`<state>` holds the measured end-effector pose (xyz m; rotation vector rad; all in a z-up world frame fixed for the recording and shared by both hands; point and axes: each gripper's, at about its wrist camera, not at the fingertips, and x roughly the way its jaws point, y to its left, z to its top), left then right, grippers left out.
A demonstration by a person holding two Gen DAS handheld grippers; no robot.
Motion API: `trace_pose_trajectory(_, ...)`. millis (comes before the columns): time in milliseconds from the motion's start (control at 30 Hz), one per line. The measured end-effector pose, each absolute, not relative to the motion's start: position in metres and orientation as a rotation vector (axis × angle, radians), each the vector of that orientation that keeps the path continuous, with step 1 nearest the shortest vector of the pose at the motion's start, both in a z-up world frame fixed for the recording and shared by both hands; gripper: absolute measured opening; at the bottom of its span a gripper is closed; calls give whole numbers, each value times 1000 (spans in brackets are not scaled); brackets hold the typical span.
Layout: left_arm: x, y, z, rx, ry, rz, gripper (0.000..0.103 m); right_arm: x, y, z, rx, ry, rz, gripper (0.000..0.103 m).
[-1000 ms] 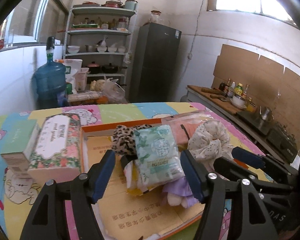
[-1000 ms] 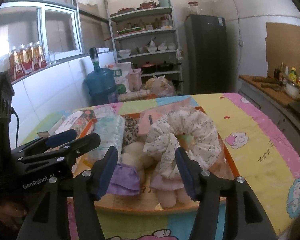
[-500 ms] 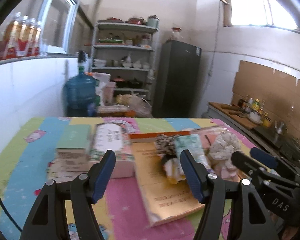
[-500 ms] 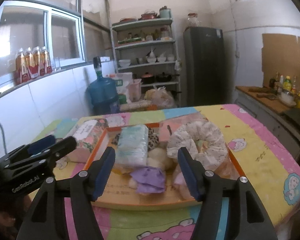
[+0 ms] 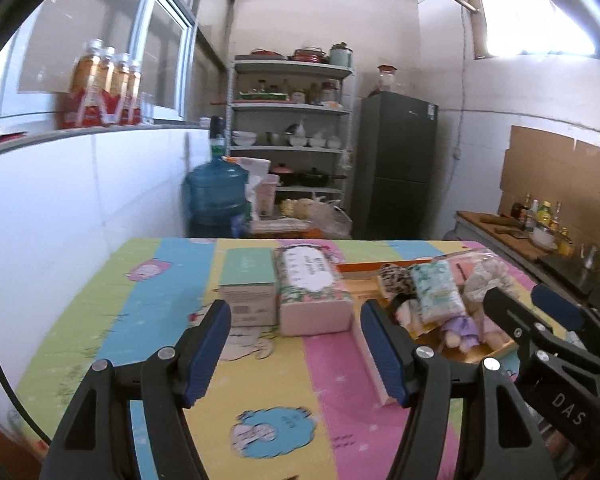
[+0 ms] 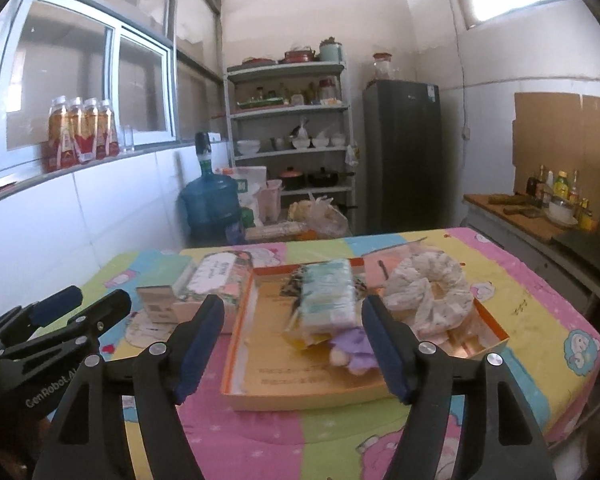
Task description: Organize soft objects
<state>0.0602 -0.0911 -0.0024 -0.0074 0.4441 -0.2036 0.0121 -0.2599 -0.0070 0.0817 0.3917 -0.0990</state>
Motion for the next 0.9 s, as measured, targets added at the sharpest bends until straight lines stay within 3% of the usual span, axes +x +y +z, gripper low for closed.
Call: trace_pose_trajectory(900,-52,-55,9,-9,373,-93,67,-94,-212,6,33,289,-105,77)
